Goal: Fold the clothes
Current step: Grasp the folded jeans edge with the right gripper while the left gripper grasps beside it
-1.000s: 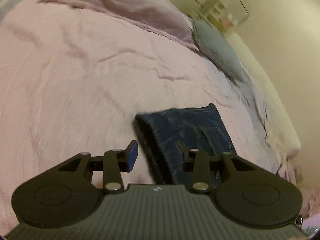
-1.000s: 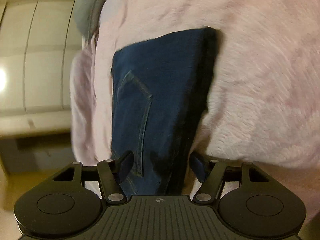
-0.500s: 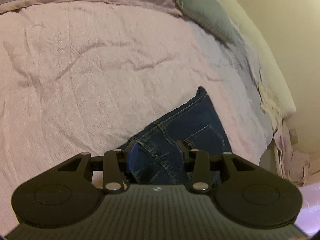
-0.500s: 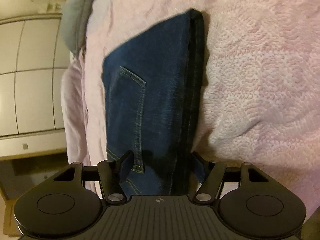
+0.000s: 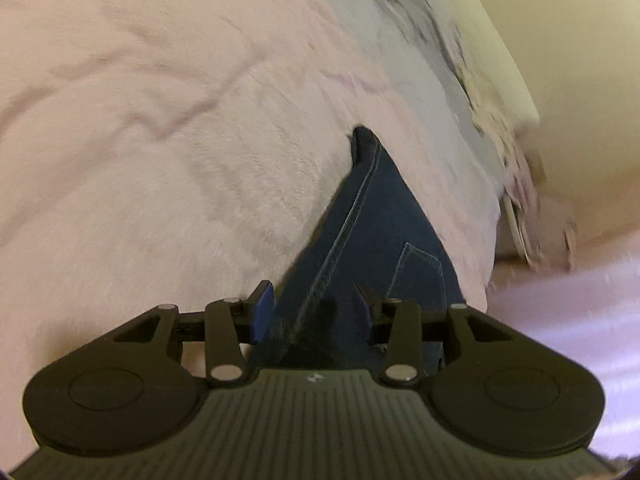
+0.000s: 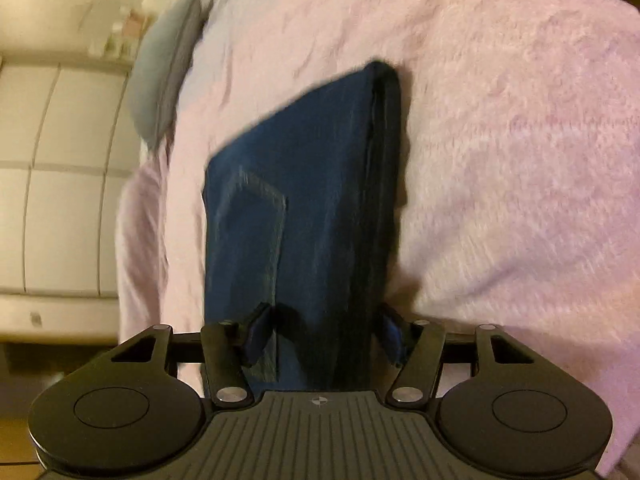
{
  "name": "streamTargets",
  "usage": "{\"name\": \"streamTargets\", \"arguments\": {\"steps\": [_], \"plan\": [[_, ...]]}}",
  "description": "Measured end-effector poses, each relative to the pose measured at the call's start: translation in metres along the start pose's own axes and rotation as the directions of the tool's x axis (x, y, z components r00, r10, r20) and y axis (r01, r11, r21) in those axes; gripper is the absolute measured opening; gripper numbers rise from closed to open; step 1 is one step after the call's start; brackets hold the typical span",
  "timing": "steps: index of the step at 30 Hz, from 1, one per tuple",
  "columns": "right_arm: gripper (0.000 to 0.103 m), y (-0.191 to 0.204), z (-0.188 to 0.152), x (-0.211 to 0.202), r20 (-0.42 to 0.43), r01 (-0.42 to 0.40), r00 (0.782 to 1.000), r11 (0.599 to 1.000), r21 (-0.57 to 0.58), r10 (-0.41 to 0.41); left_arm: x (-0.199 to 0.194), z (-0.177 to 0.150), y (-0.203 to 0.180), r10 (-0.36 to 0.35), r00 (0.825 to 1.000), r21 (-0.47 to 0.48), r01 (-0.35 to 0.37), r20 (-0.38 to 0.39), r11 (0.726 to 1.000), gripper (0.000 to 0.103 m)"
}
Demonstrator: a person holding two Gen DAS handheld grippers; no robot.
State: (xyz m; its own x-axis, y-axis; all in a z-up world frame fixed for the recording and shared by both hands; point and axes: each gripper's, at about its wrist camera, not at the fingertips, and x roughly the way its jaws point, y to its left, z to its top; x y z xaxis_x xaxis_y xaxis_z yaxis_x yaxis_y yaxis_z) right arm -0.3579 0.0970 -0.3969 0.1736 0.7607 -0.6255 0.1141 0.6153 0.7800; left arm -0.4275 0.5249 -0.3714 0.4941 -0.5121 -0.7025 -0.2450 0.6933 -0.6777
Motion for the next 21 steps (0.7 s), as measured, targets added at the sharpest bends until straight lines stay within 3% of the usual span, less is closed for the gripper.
{"name": "streamTargets", "arguments": {"steps": [5, 11, 13, 15, 17, 19, 21], "plan": [[0.060, -0.018, 0.007, 0.003, 0.003, -0.057, 0.998, 0.997, 0.047, 0.057, 0.042, 0.025, 0.020, -0.087, 0.988, 0.041, 0.093, -0.130, 0.995, 0.043], [0.060, -0.031, 0.003, -0.017, -0.005, -0.093, 0.996, 0.996, -0.005, 0.093, 0.074, 0.020, 0.034, -0.297, 0.927, -0.039, 0.297, -0.230, 0.954, 0.048], [0.060, -0.029, 0.001, -0.016, -0.017, -0.092, 0.996, 0.995, -0.034, 0.091, 0.089, 0.015, 0.029, -0.324, 0.914, -0.062, 0.319, -0.246, 0.946, 0.048], [0.060, -0.027, 0.003, -0.010, -0.025, -0.088, 0.996, 0.995, -0.039, 0.087, 0.099, 0.011, 0.019, -0.312, 0.915, -0.031, 0.315, -0.256, 0.949, 0.049], [0.049, -0.023, 0.006, -0.004, -0.038, -0.074, 0.997, 0.996, -0.045, 0.072, 0.099, 0.008, 0.010, -0.290, 0.923, 0.008, 0.302, -0.254, 0.953, 0.041], [0.031, -0.018, 0.008, -0.004, -0.046, -0.068, 0.997, 0.996, -0.058, 0.065, 0.089, 0.004, 0.003, -0.287, 0.928, 0.038, 0.304, -0.237, 0.952, 0.032], [0.022, -0.012, 0.007, -0.009, -0.052, -0.074, 0.996, 0.994, -0.078, 0.070, 0.074, -0.002, -0.010, -0.287, 0.934, 0.079, 0.309, -0.215, 0.948, 0.024]]}}
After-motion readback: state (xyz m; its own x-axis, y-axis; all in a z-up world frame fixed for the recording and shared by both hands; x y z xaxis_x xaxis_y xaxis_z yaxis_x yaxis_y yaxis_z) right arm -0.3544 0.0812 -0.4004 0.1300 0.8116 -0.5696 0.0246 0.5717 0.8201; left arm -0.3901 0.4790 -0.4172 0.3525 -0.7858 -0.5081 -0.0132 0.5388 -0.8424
